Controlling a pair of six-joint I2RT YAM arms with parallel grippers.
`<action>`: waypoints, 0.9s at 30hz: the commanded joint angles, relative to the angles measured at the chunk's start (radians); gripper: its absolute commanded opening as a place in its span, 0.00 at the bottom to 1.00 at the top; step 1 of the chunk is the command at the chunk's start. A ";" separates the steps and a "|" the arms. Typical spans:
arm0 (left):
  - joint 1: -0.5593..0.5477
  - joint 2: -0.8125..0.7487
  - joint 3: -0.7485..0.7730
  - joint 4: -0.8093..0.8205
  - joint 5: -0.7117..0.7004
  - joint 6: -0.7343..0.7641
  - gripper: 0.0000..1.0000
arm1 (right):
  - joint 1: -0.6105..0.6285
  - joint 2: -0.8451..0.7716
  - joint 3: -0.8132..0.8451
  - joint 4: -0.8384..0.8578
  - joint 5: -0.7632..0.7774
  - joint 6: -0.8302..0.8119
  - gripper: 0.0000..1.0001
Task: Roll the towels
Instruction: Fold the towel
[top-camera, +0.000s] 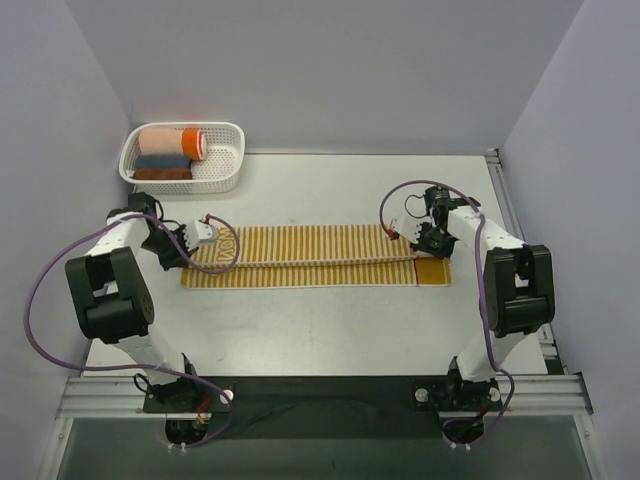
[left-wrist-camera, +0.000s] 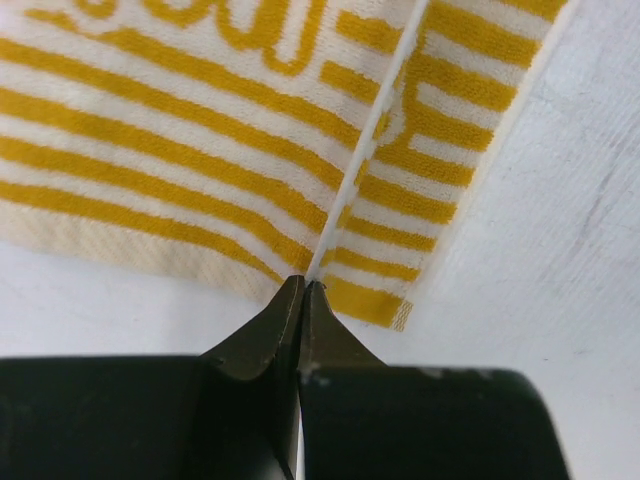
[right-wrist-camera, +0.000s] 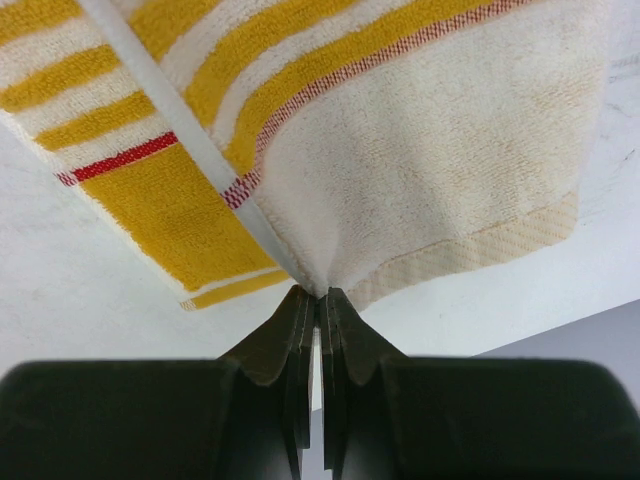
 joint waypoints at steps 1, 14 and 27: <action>0.029 -0.050 0.093 -0.058 0.089 -0.034 0.00 | -0.008 -0.044 0.038 -0.072 -0.007 0.006 0.00; 0.084 -0.119 0.113 -0.196 0.129 0.034 0.00 | -0.031 -0.142 -0.013 -0.112 -0.015 -0.023 0.00; 0.064 -0.029 -0.060 -0.059 0.047 -0.003 0.00 | 0.023 -0.020 -0.102 -0.089 -0.044 0.061 0.00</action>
